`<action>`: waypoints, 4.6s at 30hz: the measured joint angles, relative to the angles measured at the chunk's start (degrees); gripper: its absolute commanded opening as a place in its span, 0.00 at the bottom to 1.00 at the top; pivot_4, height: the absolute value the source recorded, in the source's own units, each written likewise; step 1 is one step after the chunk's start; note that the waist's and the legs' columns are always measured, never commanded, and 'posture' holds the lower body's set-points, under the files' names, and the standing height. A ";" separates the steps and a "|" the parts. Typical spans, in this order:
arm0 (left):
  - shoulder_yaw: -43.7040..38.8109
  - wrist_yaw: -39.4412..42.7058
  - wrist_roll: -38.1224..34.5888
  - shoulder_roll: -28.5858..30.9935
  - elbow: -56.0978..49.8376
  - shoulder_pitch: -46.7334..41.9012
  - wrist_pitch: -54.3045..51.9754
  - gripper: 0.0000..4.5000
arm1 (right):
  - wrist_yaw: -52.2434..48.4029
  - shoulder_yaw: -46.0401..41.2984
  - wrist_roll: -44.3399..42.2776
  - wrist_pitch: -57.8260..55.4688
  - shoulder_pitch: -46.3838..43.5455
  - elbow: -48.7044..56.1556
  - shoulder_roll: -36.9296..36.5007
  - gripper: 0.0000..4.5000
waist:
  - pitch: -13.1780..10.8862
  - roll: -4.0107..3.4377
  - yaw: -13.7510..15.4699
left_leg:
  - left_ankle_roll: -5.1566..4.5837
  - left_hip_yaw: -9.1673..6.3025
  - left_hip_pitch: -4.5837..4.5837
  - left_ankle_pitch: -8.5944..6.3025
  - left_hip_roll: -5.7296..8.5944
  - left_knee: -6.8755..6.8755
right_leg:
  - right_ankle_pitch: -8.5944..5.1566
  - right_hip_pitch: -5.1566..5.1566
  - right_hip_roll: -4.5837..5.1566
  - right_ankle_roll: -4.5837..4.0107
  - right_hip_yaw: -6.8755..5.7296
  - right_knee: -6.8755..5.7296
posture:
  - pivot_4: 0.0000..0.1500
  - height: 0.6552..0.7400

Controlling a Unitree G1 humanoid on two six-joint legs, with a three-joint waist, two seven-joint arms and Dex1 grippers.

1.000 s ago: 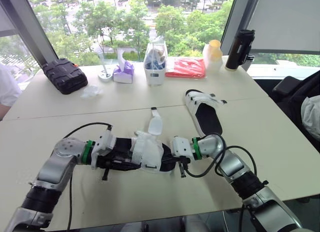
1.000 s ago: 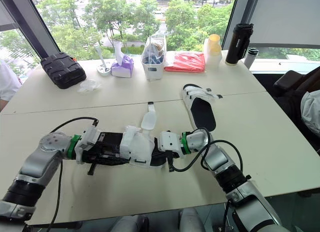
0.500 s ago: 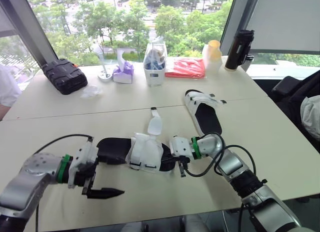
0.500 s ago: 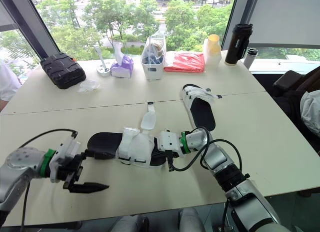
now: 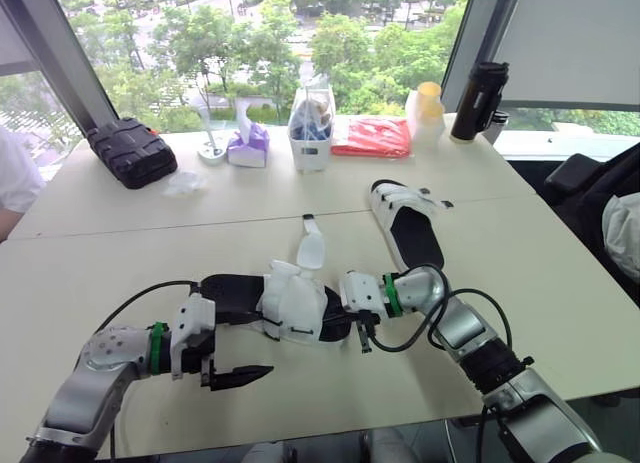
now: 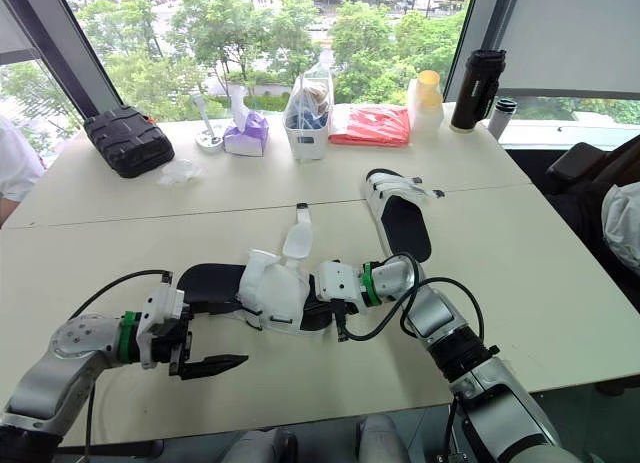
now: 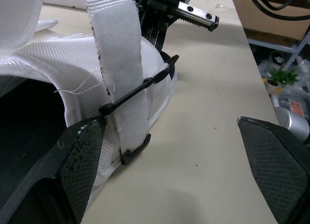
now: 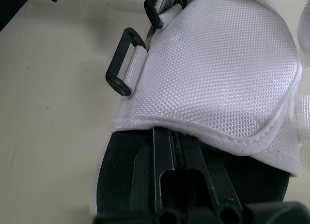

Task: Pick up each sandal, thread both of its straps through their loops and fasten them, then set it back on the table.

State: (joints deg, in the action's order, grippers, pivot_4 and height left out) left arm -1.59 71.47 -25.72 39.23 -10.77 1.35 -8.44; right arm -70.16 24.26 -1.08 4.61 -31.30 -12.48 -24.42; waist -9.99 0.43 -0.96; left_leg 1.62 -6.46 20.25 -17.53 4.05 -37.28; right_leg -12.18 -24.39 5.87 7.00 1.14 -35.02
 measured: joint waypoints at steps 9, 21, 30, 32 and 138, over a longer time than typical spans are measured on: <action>0.36 0.26 -1.76 1.02 -0.43 1.42 -4.53 0.99 | 0.02 -0.01 0.00 -0.02 0.04 0.05 -0.03 0.00 | 0.01 0.01 -0.01 | 0.00 -0.01 0.00 0.00 0.00 0.00 | 0.00 0.00 0.00 0.00 0.00 0.00 | 1.00 1.00; 0.81 0.50 -3.42 -1.30 2.26 0.04 -6.78 0.99 | 0.11 -0.01 0.04 0.00 0.11 0.04 0.04 0.00 | 0.01 0.01 -0.07 | 0.00 0.00 0.00 0.00 0.01 0.01 | 0.00 0.00 0.00 0.00 0.00 0.00 | 1.00 1.00; 1.73 0.38 -3.38 -3.37 3.14 -1.86 -5.93 0.35 | 0.31 0.01 0.13 0.01 0.40 0.48 -0.14 0.00 | 0.03 0.04 0.03 | 0.01 -0.01 0.00 0.01 0.01 0.00 | 0.00 0.01 0.00 -0.01 0.00 0.00 | 1.00 1.00; 2.07 0.75 -3.39 -3.33 3.14 -1.84 -5.98 0.11 | 0.30 0.03 0.13 0.01 0.51 0.73 -0.15 0.00 | 0.03 0.04 -0.03 | 0.01 0.00 0.01 0.00 0.01 0.01 | 0.00 0.00 0.00 -0.01 0.00 0.01 | 1.00 1.00; -18.94 -68.03 -83.22 -8.61 0.30 8.45 -46.98 0.97 | 1.73 1.62 0.27 1.98 1.14 0.68 -0.28 0.00 | 0.28 0.42 0.19 | 0.30 -0.11 -0.07 0.15 0.01 0.10 | -0.13 0.04 0.03 -0.25 -0.01 -0.03 | 1.00 1.00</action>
State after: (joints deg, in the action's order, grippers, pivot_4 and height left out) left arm -20.53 3.43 -108.94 30.62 -10.46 9.80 -55.42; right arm -68.42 25.88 -0.80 6.59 -30.16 -11.80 -24.70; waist -9.70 0.84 -0.77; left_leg 1.92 -6.57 20.18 -17.38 4.06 -37.18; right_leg -12.31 -24.35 5.90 6.75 1.13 -35.05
